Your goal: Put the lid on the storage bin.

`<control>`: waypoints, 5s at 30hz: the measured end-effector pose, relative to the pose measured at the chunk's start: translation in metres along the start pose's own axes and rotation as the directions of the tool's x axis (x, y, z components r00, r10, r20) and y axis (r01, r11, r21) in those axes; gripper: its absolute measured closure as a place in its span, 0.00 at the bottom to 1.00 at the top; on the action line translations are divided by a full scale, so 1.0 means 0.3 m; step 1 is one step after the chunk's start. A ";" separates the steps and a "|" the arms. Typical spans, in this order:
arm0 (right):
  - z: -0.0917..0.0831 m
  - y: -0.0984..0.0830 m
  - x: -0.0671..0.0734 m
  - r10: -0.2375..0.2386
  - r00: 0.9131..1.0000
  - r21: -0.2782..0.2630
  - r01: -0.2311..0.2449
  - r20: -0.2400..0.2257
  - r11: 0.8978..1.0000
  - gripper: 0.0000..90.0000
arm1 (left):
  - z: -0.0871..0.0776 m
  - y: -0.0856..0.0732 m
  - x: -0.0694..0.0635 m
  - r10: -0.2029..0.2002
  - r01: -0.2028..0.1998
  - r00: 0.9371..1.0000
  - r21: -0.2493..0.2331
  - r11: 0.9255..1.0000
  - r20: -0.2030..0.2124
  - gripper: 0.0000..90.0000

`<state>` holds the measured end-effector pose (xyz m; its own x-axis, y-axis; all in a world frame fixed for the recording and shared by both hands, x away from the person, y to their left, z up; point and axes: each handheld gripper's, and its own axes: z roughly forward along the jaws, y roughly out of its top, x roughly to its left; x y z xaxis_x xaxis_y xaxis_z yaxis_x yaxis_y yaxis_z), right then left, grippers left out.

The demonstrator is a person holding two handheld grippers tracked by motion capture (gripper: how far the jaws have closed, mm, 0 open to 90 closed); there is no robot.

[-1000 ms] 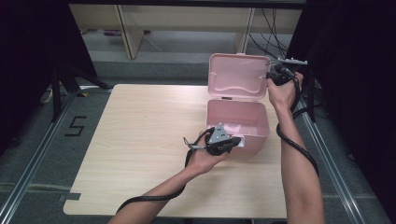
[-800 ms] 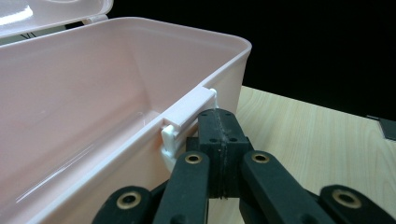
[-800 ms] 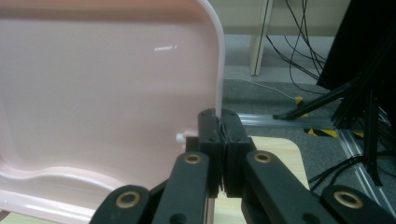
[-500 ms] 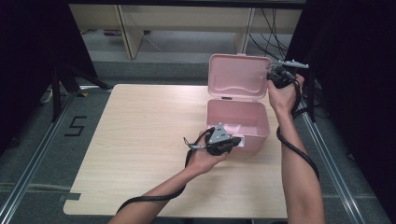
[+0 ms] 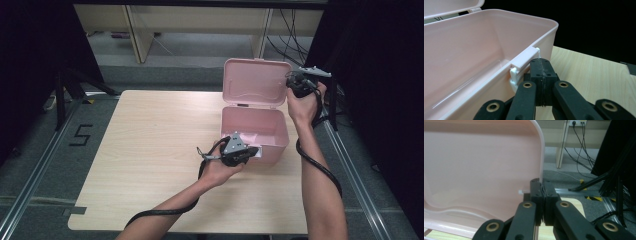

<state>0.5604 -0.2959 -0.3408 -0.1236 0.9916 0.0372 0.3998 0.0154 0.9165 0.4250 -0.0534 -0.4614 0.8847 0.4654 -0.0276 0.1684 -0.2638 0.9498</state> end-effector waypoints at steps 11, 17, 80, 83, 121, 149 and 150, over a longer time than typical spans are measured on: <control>-0.022 -0.017 0.004 -0.005 1.000 -0.030 0.005 0.001 1.000 1.00 | 0.002 0.001 -0.002 -0.001 0.001 1.000 -0.001 1.000 0.000 1.00; -0.032 -0.028 0.008 -0.009 1.000 -0.050 0.009 0.001 0.999 1.00 | 0.002 0.001 -0.002 -0.002 0.002 1.000 -0.002 1.000 -0.001 1.00; -0.130 -0.119 0.029 -0.080 0.996 -0.153 0.083 0.029 0.985 1.00 | 0.011 -0.001 -0.006 -0.010 0.010 1.000 -0.012 1.000 0.009 1.00; -0.136 -0.122 0.031 -0.083 0.996 -0.154 0.087 0.030 0.984 1.00 | 0.010 -0.002 -0.006 -0.011 0.011 1.000 -0.012 1.000 0.010 1.00; -0.185 -0.179 0.039 -0.090 0.995 -0.176 0.094 0.033 0.980 0.99 | 0.011 0.000 -0.005 -0.010 0.010 1.000 -0.010 1.000 0.011 1.00; -0.212 -0.221 0.043 -0.107 0.994 -0.189 0.111 0.030 0.976 0.99 | 0.011 -0.001 -0.006 -0.010 0.010 1.000 -0.011 1.000 0.009 1.00; -0.215 -0.222 0.043 -0.109 0.993 -0.185 0.113 0.034 0.976 0.99 | 0.011 -0.001 -0.006 -0.010 0.010 1.000 -0.011 1.000 0.009 1.00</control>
<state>0.4735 -0.2923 -0.3757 -0.1351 0.9879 -0.0762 0.2083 0.1035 0.9726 0.4249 -0.0569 -0.4626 0.8866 0.4607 -0.0399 0.1728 -0.2499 0.9527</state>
